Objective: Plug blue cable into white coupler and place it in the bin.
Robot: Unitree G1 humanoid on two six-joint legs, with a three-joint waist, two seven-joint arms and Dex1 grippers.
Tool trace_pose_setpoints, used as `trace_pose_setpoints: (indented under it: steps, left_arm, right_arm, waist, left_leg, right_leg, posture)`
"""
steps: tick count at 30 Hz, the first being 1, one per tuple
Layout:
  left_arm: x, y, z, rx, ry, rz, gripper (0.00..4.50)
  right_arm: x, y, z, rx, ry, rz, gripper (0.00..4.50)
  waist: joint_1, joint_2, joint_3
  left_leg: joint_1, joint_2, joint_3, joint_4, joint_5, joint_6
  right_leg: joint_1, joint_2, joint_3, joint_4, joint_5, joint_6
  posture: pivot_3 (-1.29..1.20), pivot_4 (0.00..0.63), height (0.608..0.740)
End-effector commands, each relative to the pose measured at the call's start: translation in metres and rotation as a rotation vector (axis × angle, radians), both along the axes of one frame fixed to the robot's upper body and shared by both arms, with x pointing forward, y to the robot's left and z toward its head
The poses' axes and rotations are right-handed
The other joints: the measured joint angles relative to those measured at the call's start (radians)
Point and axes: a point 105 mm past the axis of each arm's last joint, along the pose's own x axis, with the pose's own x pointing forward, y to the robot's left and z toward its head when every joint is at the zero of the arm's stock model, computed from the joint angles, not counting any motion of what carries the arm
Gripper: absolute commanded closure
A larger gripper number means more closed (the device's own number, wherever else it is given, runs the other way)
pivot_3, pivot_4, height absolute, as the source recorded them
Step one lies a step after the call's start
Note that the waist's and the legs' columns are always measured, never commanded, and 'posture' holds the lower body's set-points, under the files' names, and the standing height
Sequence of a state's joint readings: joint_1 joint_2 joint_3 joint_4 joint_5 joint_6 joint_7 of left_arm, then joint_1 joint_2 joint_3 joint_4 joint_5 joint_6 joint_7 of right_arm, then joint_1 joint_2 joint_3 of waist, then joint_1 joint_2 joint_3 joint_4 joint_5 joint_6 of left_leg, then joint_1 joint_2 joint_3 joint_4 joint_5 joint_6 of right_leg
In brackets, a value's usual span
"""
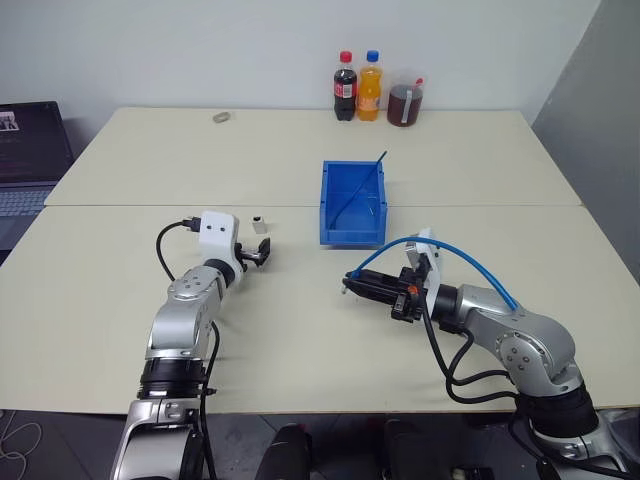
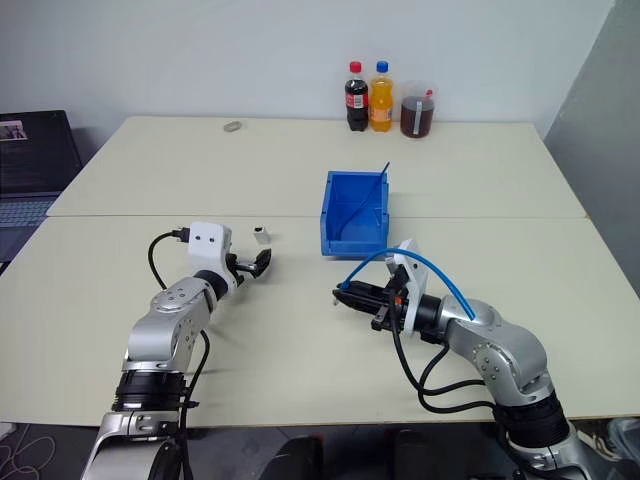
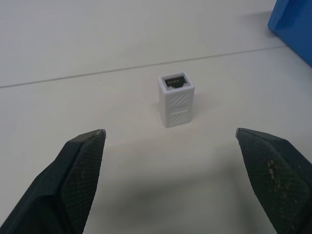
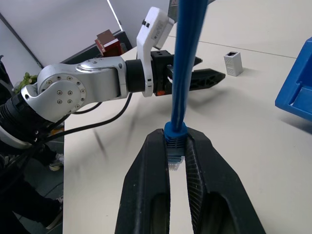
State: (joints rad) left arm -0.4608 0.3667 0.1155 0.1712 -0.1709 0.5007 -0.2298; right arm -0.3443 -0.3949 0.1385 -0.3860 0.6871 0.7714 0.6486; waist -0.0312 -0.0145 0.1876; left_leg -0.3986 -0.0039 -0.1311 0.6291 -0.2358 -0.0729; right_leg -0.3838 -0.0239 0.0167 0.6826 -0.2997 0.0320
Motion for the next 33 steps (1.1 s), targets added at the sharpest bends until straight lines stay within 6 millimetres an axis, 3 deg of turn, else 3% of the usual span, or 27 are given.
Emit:
trace_pose_setpoints:
  steps: [1,18,25,33]
  left_arm:
    - [0.01,-0.003,0.015,0.018,-0.032,0.001,0.0]
    - [0.047,-0.017,0.011,0.014,0.011,0.038,0.0]
    - [0.053,-0.019,0.009,0.002,0.013,0.04,0.0]
    - [0.055,-0.019,0.005,0.003,0.012,0.044,1.89]
  right_arm:
    - [-0.002,0.0,0.015,0.025,-0.067,0.0,4.35]
    - [-0.003,-0.002,0.014,0.011,-0.065,-0.004,4.35]
    - [-0.004,-0.002,0.012,0.005,-0.065,-0.006,4.35]
    - [-0.005,-0.003,0.01,-0.007,-0.065,-0.007,4.35]
  waist:
    - [0.0,0.0,0.0]
    - [0.0,0.0,0.0]
    - [-0.001,0.0,0.0]
    - [-0.001,0.0,0.0]
  left_leg:
    - [0.0,0.0,0.0,0.0,0.0,0.0]
    - [0.0,-0.001,0.0,0.0,0.0,0.0]
    - [0.0,-0.001,0.0,0.0,0.0,0.0]
    - [0.0,-0.001,0.0,0.0,0.0,-0.001]
  right_leg:
    - [0.0,0.0,0.0,0.0,0.0,0.0]
    - [0.0,0.0,0.0,0.0,0.0,0.0]
    - [0.0,-0.001,0.0,0.0,0.0,0.0]
    - [0.0,-0.001,0.0,0.001,0.0,0.0]
  posture:
    - [0.0,0.15,0.74]
    - [0.0,0.15,0.74]
    - [0.0,0.15,0.74]
    - [0.0,0.15,0.74]
